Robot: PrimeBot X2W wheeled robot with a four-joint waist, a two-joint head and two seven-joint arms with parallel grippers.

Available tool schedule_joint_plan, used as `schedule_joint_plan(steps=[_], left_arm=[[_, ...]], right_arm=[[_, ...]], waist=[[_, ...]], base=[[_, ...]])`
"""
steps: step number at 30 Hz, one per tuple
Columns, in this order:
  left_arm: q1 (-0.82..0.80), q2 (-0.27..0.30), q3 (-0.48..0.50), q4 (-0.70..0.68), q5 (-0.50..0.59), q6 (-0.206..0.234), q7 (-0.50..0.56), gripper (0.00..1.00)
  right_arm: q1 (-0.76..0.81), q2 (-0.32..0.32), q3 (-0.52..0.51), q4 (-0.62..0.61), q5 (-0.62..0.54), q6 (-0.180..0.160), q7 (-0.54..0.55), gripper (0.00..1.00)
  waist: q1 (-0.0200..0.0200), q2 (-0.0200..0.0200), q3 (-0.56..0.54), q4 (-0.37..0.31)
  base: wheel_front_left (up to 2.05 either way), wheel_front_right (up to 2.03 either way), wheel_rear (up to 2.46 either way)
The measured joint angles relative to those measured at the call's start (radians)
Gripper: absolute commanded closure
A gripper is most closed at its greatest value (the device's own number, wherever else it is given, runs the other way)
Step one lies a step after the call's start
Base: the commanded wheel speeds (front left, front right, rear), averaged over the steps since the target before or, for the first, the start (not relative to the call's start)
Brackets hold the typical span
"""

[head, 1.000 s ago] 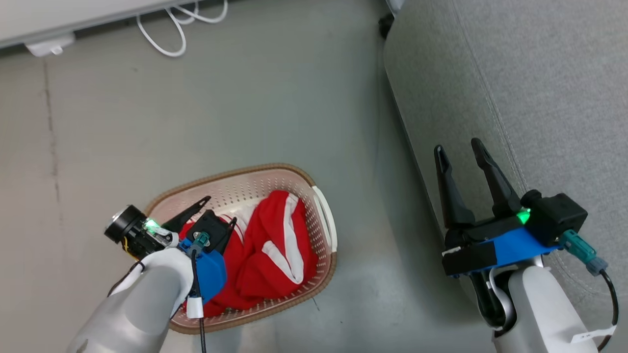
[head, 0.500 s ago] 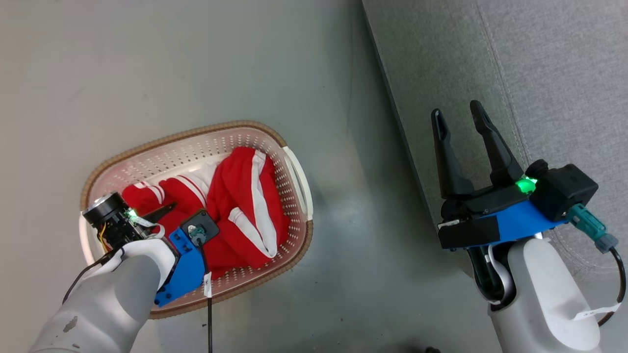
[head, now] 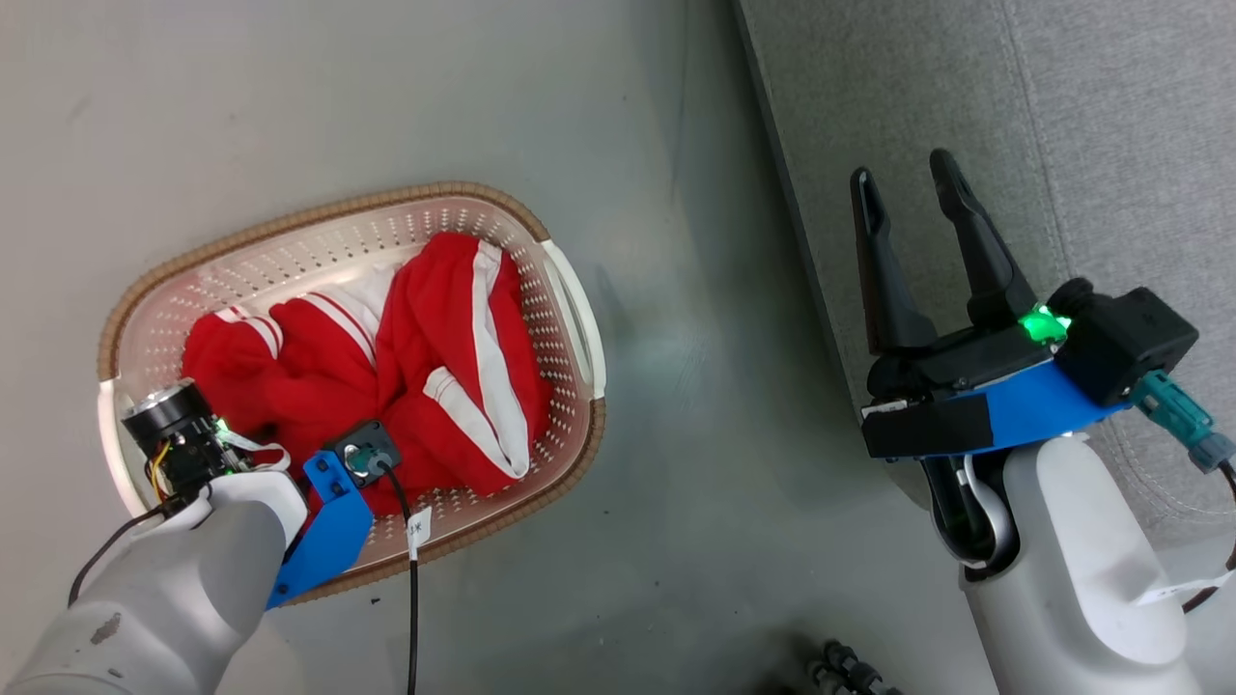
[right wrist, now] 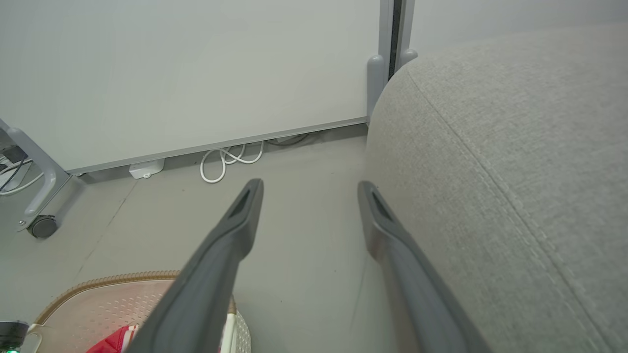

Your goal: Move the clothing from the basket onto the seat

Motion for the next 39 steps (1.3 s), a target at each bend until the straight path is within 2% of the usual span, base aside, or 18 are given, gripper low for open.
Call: schedule_joint_plan(steps=[4,13,24,25,26,39], left_arm=[[-0.018,0.029,-0.007,-0.033,0.006,0.000,0.051,0.00],[-0.044,0.052,-0.009,-0.086,0.127,0.000,0.164,0.00],[-0.075,0.078,-0.008,-0.138,0.139,0.000,0.238,0.00],[-0.075,0.079,-0.009,-0.140,0.136,0.000,0.249,0.59],[-0.076,0.081,-0.009,-0.143,0.135,0.000,0.258,1.00],[-0.076,0.070,-0.009,-0.221,0.104,0.000,0.288,1.00]], right_arm=[[-0.014,0.000,0.004,-0.008,0.009,0.000,0.000,0.00],[-0.043,0.000,0.014,-0.031,0.027,0.000,0.000,0.00],[-0.043,0.000,0.008,-0.049,0.042,0.000,0.000,0.00],[-0.043,0.000,0.008,-0.049,0.042,0.000,0.000,0.00],[-0.043,0.000,0.008,-0.049,0.043,0.000,0.000,0.00],[-0.045,0.000,-0.001,-0.039,0.030,0.000,0.000,0.00]], waist=[[0.0000,0.0000,0.038,-0.009],[0.0000,0.0000,0.123,-0.038],[-0.0001,0.0000,0.187,-0.062],[-0.0001,0.0000,0.190,-0.062],[0.0000,0.0000,0.192,-0.062],[-0.0001,0.0000,0.153,-0.045]], base=[[0.00,0.00,0.00],[0.00,0.00,0.00],[0.00,0.00,0.00],[0.00,0.00,0.00],[0.00,0.00,0.00],[0.00,0.00,0.00]])
